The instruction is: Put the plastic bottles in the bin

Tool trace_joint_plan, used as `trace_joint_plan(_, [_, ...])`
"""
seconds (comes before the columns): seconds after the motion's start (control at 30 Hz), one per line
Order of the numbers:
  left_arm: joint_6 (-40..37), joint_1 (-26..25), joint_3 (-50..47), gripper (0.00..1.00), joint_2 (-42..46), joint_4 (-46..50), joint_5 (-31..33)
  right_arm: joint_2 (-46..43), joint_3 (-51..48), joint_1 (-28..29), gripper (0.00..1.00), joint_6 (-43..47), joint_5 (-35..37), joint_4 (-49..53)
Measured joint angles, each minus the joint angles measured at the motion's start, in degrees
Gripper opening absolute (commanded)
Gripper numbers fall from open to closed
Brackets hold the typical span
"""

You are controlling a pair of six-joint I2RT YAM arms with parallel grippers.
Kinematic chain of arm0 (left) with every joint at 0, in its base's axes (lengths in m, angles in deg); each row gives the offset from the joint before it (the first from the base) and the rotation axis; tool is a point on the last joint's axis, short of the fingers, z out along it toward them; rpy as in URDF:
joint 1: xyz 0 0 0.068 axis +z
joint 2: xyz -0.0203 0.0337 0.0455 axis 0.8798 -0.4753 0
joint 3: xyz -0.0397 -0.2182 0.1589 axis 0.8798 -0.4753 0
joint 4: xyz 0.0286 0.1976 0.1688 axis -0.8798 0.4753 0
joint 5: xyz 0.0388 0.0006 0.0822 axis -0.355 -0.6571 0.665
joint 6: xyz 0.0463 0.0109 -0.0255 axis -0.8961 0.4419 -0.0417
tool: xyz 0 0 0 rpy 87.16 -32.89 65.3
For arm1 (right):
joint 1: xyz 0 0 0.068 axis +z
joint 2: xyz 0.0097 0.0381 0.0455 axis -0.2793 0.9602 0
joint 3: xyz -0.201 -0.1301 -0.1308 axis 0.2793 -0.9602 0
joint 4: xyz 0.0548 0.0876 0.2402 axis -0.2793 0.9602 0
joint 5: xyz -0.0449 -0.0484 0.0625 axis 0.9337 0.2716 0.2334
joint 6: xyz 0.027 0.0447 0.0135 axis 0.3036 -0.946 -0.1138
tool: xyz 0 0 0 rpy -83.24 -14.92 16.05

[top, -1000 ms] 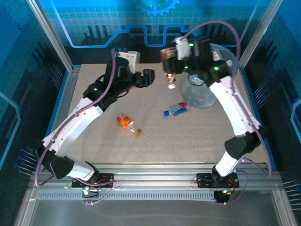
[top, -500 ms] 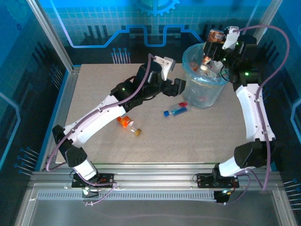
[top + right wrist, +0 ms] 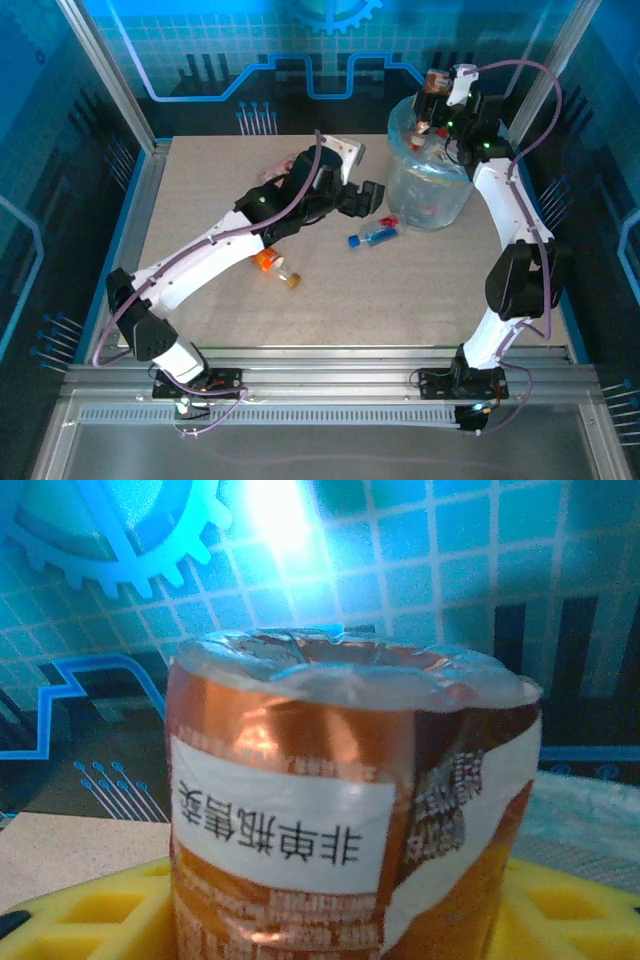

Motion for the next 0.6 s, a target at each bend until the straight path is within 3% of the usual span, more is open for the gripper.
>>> trace_joint_plan(0.27, [0.00, 0.00, -0.09, 0.87, 0.46, -0.04, 1.86, -0.11, -2.67, 0.22, 0.81, 0.87, -1.51, -1.03])
trace_joint_plan(0.47, [0.00, 0.00, -0.98, 0.87, 1.07, -0.15, 2.08, -2.10, -2.64, 0.22, 0.79, 2.27, -1.73, 0.98])
trace_joint_plan(0.6, [0.00, 0.00, -1.53, 0.87, 1.16, -0.17, 2.43, -3.43, -0.92, 0.26, 0.70, 2.67, -1.53, 3.34])
